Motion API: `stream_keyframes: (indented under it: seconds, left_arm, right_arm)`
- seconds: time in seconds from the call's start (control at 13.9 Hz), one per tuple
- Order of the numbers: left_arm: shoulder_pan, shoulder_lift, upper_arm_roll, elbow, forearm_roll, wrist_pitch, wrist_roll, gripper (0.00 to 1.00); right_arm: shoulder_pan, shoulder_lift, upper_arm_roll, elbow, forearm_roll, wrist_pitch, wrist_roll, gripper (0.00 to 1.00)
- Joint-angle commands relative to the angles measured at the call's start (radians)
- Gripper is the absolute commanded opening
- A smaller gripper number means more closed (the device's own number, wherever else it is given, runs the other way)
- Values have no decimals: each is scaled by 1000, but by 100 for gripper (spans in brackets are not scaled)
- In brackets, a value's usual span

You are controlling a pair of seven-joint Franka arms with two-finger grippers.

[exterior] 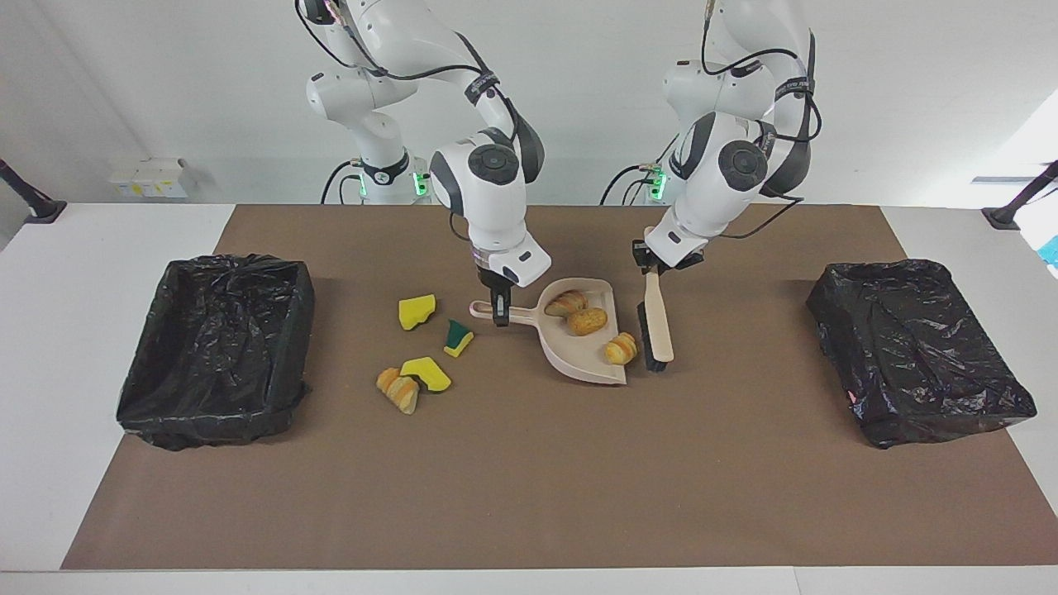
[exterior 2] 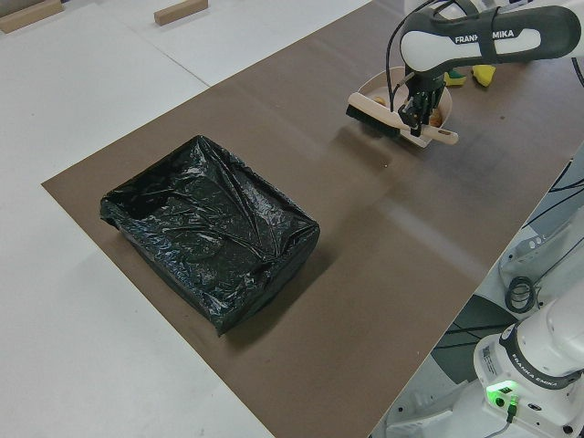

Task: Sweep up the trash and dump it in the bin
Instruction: 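Sweep the remaining crumbs into the dustpan with the brush again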

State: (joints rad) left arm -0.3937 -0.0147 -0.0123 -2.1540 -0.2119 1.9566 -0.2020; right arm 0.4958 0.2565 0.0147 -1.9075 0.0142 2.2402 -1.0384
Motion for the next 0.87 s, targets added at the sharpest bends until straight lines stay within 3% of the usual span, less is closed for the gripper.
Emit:
stream_keyframes:
  seconds: [0.0,0.14,0.29,0.5,0.79]
  left_arm:
    - [-75,-7,9,-23,8,16,4,0]
    - [-94,-5,5,-7,8,-16,-11,0]
    - [-111,-8,6,22,6,-56,-17,0]
    - [-106,-44,8,66,6,-93,-17,0]
    - [-126,-34,-9,120,6,-81,-17,0]
  right_arm:
    - [-60,-19,7,-36,114,64,-116,0]
    - [-98,-19,5,-39,222,65,-246,0]
    - [-146,-26,7,-51,240,56,-333,0]
    - [-157,-34,5,-50,256,50,-348,0]
    - [-161,-37,5,-44,262,49,-348,0]
